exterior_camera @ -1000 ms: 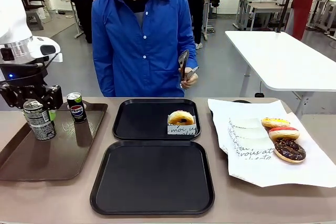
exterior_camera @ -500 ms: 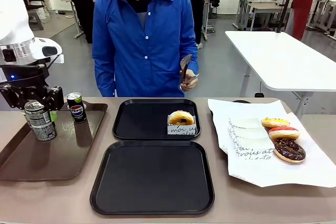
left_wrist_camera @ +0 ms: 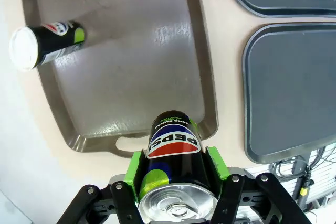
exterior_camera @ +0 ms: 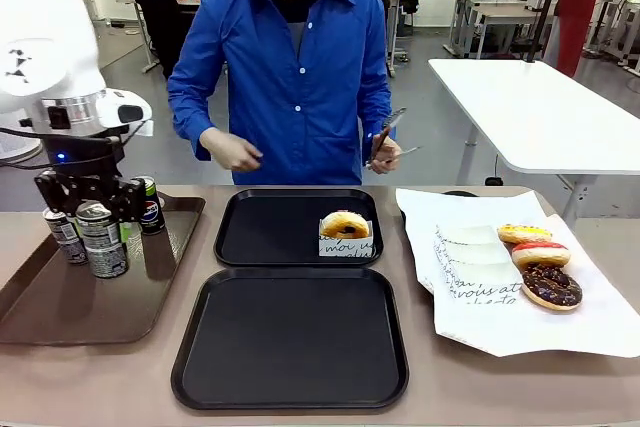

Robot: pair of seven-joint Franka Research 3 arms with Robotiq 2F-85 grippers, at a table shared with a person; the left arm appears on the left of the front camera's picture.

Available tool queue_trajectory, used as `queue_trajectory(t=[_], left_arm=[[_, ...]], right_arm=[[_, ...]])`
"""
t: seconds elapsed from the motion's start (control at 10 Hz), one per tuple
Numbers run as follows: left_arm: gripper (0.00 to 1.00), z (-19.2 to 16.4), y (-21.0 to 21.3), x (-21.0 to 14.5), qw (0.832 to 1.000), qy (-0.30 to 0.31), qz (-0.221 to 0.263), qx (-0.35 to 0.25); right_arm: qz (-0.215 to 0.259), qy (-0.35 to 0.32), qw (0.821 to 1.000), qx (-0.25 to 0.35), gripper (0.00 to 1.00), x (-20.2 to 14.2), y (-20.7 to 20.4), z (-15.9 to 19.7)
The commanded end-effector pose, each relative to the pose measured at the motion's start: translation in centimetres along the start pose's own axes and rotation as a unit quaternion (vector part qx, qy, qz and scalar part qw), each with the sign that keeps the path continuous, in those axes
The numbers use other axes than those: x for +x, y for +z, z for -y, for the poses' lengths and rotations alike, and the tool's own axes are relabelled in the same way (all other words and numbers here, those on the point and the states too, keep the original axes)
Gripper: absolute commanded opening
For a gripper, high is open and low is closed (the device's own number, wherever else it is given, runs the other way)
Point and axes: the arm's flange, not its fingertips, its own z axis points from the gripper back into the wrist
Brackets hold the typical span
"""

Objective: Set up donuts and drinks on trays.
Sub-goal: Pick up one Pepsi coke and place it on the Flat Tray.

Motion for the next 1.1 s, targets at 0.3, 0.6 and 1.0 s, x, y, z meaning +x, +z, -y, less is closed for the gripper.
queue_trajectory(t=[0.3,0.6,1.0], left_arm=[[0.59,6.2,-2.3,6.0,0.998,-0.046,0.014,-0.031],[0.59,10.1,-5.0,9.0,0.993,-0.101,0.03,-0.053],[0.59,11.9,-4.3,8.4,0.986,-0.132,0.066,-0.073]], right_arm=[[0.007,0.007,1.0,0.014,1.0,0.2,-0.1,-0.1],[0.007,0.007,1.0,0.014,1.0,0.2,-0.1,-0.1],[0.007,0.007,1.0,0.014,1.0,0.2,-0.1,-0.1]])
